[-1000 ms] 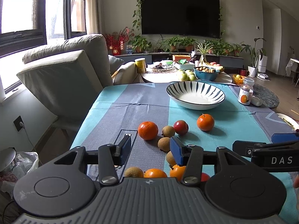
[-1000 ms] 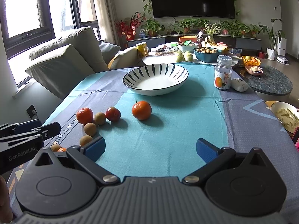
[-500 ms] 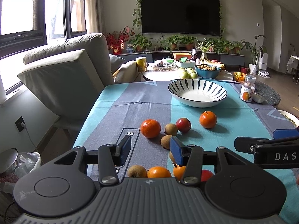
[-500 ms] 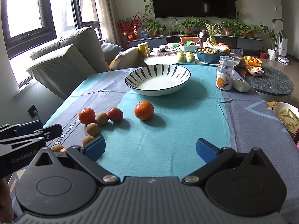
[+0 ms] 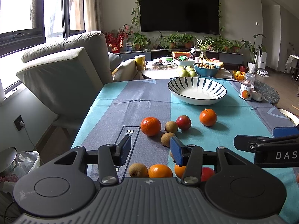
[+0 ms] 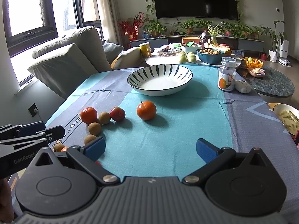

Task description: Organize fruits

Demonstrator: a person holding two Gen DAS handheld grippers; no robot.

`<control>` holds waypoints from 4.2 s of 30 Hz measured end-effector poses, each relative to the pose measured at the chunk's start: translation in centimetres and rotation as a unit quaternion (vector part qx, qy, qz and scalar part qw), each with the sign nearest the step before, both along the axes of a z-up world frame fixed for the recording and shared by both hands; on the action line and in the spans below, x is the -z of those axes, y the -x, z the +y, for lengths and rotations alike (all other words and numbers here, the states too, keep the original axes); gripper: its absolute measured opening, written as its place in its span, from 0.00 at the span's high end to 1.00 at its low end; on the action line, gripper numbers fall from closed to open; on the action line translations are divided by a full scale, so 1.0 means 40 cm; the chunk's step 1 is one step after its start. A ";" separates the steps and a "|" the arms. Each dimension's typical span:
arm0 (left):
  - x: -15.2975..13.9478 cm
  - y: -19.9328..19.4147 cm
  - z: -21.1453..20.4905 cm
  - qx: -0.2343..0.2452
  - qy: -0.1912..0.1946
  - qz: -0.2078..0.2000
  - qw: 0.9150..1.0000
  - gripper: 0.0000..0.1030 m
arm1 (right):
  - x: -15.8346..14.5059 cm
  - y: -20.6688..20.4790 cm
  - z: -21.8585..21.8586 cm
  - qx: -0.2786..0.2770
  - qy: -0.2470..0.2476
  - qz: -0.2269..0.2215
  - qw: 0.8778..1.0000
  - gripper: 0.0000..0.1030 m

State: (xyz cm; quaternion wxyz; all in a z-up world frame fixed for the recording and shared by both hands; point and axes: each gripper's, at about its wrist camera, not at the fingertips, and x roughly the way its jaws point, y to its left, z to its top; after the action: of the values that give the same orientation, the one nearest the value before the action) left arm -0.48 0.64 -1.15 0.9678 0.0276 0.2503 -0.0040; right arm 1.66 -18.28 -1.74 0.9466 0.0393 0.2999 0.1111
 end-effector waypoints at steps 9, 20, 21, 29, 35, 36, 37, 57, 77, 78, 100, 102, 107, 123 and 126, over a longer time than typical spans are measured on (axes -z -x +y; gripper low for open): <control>0.003 0.002 0.001 0.003 -0.003 0.001 1.000 0.57 | -0.006 0.006 0.002 -0.004 0.001 -0.002 1.000 0.23; 0.004 0.005 -0.002 0.003 -0.010 0.000 1.000 0.57 | -0.009 0.005 -0.002 -0.017 -0.013 -0.005 1.000 0.23; 0.004 0.005 -0.002 0.003 -0.010 0.000 1.000 0.57 | -0.011 0.006 -0.003 -0.020 -0.018 -0.006 1.000 0.23; 0.004 0.005 -0.001 0.003 -0.010 0.001 1.000 0.57 | -0.019 0.014 0.010 -0.039 -0.014 -0.015 0.999 0.23; 0.007 0.006 0.035 -0.007 -0.005 0.001 1.000 0.57 | -0.011 0.019 0.019 -0.072 -0.014 -0.008 0.997 0.24; 0.009 0.008 0.043 -0.006 -0.004 0.004 1.000 0.57 | -0.009 0.020 0.023 -0.083 -0.014 -0.006 0.996 0.24; 0.013 0.011 0.049 -0.004 -0.006 0.006 1.000 0.57 | -0.005 0.021 0.028 -0.094 -0.015 -0.002 0.995 0.24; 0.074 0.012 0.082 0.010 -0.014 0.048 0.999 0.57 | 0.064 0.016 0.112 -0.174 0.015 0.046 0.984 0.24; 0.105 -0.023 0.060 0.050 -0.004 0.056 0.997 0.77 | 0.068 0.012 0.127 -0.174 0.031 0.038 0.984 0.24; 0.103 -0.020 0.057 0.053 -0.006 0.051 0.997 0.77 | 0.067 0.011 0.124 -0.172 0.029 0.038 0.984 0.24; 0.002 -0.135 -0.042 0.101 -0.026 -0.006 0.995 0.77 | -0.016 -0.105 0.011 -0.095 -0.011 -0.013 0.995 0.24; -0.009 -0.168 -0.058 0.108 -0.023 -0.008 0.994 0.77 | -0.022 -0.129 -0.004 -0.084 -0.016 -0.017 0.996 0.24; -0.028 -0.261 -0.095 0.132 -0.016 -0.007 0.991 0.77 | -0.030 -0.193 -0.026 -0.065 -0.016 -0.027 0.997 0.24; 0.004 -0.517 -0.165 0.134 -0.016 0.034 0.990 0.77 | 0.004 -0.370 -0.072 -0.047 -0.009 -0.019 0.999 0.24; 0.018 -0.549 -0.169 0.133 -0.013 0.042 0.990 0.77 | 0.010 -0.394 -0.071 -0.049 -0.004 -0.015 0.999 0.24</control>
State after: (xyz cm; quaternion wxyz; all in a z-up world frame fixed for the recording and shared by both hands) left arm 21.48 -6.12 -1.85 0.9467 0.0733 0.2849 -0.1309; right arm 17.44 -21.13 -2.14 0.9442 0.0268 0.2868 0.1596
